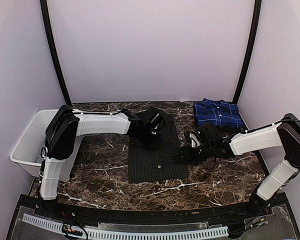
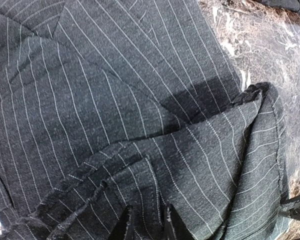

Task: Fold and stack the long sleeve shirts
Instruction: Adjust the 2/3-rectangle-folded shirt at the center of the board.

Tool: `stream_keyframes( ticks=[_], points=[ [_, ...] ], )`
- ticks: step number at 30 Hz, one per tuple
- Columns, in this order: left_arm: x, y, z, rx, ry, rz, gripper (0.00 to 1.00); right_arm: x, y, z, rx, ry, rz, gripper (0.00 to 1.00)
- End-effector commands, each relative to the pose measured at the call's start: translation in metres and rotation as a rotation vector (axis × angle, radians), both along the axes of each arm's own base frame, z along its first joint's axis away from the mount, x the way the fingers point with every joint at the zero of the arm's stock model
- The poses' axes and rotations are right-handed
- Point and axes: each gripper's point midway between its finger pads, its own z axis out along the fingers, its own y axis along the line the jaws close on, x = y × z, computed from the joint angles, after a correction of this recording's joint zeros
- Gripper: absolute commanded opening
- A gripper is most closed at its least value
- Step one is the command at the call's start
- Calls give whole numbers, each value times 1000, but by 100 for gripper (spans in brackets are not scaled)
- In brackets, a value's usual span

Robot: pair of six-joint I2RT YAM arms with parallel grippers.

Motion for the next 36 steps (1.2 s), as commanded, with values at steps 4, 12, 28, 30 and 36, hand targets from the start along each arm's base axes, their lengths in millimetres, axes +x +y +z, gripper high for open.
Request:
stream_keyframes(
  ticks=[4, 12, 28, 30, 36],
  points=[
    [3, 1, 24, -12, -42, 10, 13, 13, 9, 5, 33, -25, -10, 40],
    [1, 2, 28, -41, -55, 11, 5, 18, 15, 7, 39, -27, -6, 28],
    [-5, 20, 55, -146, -153, 67, 0, 40, 36, 23, 64, -75, 22, 5],
    [-7, 21, 60, -165, -161, 71, 0, 47, 43, 24, 68, -83, 29, 4],
    [-12, 24, 63, -214, -169, 72, 0, 71, 67, 31, 90, -110, 51, 3]
  ],
)
